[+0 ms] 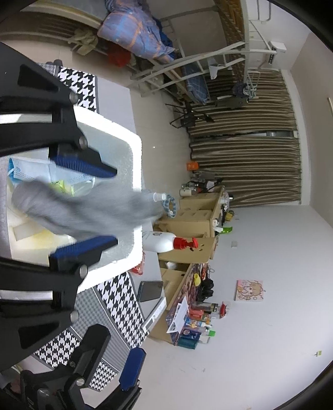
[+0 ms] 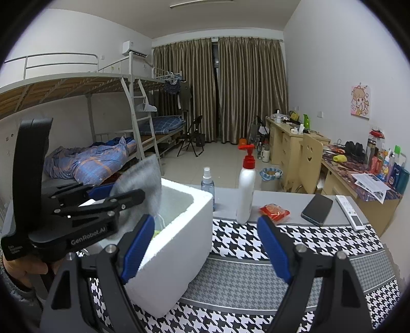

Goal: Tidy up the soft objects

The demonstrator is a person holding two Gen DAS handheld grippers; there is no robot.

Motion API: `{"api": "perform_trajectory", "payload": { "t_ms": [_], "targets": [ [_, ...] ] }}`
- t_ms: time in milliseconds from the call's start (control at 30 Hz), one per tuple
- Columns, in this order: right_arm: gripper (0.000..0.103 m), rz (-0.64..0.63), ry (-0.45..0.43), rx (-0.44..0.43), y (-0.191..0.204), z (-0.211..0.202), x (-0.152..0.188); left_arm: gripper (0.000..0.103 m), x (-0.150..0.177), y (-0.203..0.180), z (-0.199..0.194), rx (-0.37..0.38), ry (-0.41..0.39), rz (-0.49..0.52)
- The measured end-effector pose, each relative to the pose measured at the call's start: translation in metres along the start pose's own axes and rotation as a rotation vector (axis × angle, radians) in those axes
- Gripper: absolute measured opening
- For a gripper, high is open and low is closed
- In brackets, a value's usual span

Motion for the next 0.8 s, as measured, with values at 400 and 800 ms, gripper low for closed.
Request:
{"api": "perform_trajectory", "payload": {
  "t_ms": [400,800],
  "targets": [
    [0.086,0.001,-0.012,0.008,0.001,-0.01,0.0,0.101,-0.005,0.004,-0.017,-0.019,-0.069,-0.026],
    [0.086,-0.001,-0.025,0.022,0.003,-0.019,-0.002,0.102,-0.008,0.005,-0.028,-0.022,-0.102,-0.031]
  ]
}}
Point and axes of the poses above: each gripper's, at about its wrist camera, not at the fingertips, and z roughly the way its jaws point, y to its left, x to its underside, the point moved 6 cm from there along z, roughly the way its jaws point, and after that the axes turned 15 degrees about -z, right-handed, at the moved point
